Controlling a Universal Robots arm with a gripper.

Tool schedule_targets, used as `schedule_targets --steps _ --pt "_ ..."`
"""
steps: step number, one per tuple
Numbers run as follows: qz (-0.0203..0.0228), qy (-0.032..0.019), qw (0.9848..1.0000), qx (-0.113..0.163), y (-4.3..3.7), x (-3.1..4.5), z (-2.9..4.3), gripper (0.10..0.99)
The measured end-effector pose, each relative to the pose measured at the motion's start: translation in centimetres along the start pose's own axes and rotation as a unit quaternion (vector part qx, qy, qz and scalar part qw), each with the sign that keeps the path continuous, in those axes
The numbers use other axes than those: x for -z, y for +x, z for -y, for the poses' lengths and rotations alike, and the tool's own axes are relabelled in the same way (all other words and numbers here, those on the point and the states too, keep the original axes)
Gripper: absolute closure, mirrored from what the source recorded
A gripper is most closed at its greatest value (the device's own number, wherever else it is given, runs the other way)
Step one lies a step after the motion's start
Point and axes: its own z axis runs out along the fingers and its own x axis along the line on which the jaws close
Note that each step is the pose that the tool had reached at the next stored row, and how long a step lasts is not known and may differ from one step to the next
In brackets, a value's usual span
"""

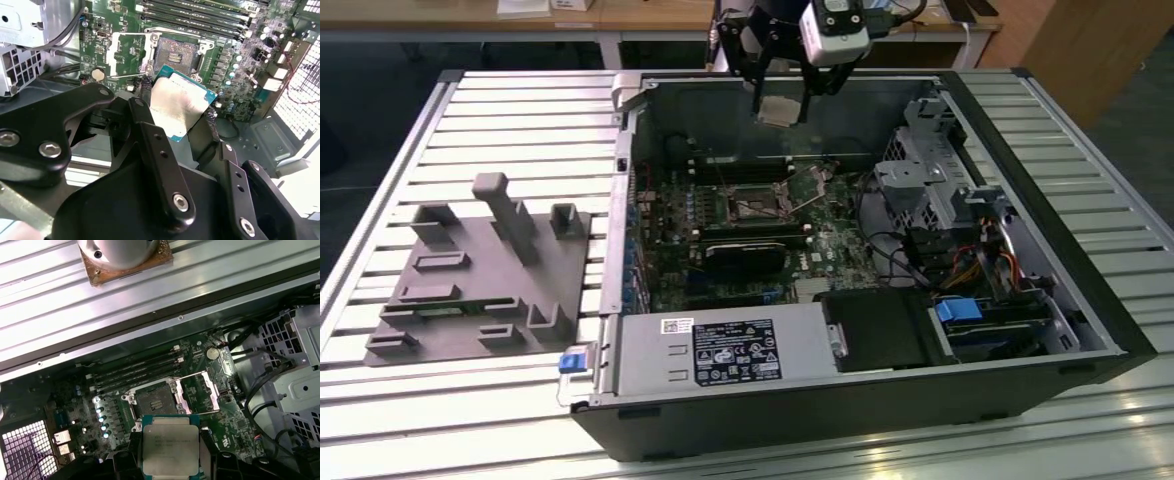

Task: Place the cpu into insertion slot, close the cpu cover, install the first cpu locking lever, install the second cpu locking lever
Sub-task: 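Place the cpu into insertion slot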

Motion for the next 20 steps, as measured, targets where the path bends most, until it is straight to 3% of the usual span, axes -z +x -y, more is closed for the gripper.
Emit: schedule_targets --steps 20 --pt "0.0037 -0.0003 0.9992 -0.04 0.02 -0.07 -0.04 0.545"
